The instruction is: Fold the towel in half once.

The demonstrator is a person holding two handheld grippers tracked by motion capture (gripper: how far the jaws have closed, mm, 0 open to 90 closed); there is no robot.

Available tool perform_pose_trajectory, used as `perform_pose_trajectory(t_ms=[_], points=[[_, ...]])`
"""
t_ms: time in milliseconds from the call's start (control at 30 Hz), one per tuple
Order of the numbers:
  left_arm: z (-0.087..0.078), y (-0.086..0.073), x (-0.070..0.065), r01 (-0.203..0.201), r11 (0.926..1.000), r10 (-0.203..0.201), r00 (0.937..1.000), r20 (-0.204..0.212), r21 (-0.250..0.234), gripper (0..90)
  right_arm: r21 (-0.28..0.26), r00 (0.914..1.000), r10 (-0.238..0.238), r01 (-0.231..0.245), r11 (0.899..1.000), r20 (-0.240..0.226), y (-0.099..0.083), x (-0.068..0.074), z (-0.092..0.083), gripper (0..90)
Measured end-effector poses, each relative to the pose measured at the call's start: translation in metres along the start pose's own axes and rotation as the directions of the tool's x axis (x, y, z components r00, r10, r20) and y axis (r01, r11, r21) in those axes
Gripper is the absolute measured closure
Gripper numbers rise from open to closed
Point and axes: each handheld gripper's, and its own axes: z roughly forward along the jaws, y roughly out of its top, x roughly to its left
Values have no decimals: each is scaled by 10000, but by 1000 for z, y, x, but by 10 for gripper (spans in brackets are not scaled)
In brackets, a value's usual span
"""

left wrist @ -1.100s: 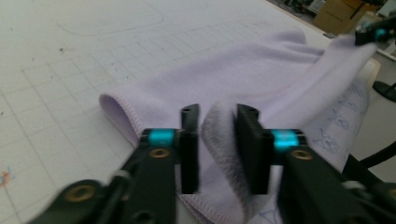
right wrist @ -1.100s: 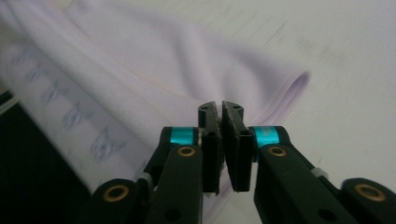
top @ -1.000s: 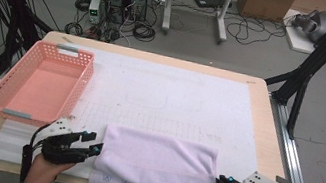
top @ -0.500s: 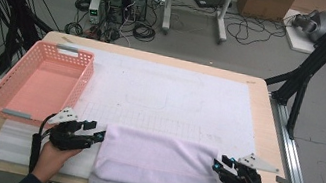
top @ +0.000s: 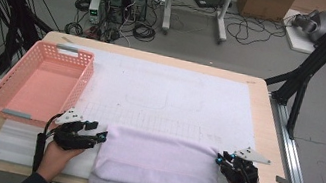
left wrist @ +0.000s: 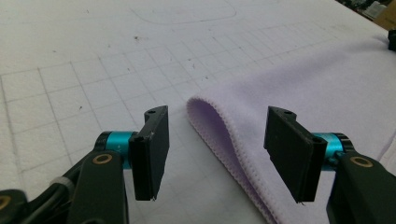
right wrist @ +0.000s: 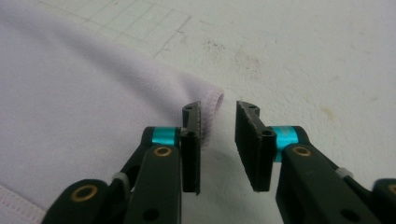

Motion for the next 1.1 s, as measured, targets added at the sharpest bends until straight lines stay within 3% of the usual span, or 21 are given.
perform_pose_trajectory(t_ms=[100,267,433,567,600,633,733,800,833,867,967,1100], points=[[1,2,2,32,10000,-32,10000,76,19,400,-381,10000,-17,18,9993,5,2,0,0,581],[9,15,13,502,9987,-503,9984,265,51,403,-1059,9968,702,-738,9916,-369,8,-6,-4,429],[29,24,17,479,9972,-497,9983,302,572,404,-526,9948,317,-370,9979,-968,15,-4,11,412],[39,23,9,-255,9929,213,9991,372,1160,433,139,9927,-154,171,9998,-1192,17,-1,26,409],[39,22,8,-408,9918,356,9983,451,1211,517,387,9916,-265,317,9987,-1267,16,-1,30,399],[40,22,7,-615,9897,564,9975,423,1289,605,347,9907,-131,180,9992,-1357,16,-2,30,398],[41,22,2,-962,9861,915,9950,409,1353,819,389,9854,-417,487,9981,-1651,16,-5,30,398],[41,22,3,-876,9864,823,9957,436,1390,845,466,9846,-399,485,9977,-1704,16,-5,29,467],[40,23,5,-762,9879,715,9967,391,1353,850,568,9859,-292,390,9976,-1645,18,-5,29,642],[41,24,7,-678,9896,644,9975,305,1272,854,804,9776,-36,210,9965,-2106,22,-8,28,826],[42,34,14,-480,9932,476,9988,63,1062,861,1080,9670,-783,1071,9884,-2425,33,-9,33,839],[50,57,22,-642,9931,678,9971,-333,985,861,657,9723,-1034,1195,9907,-2097,49,-15,38,848]])
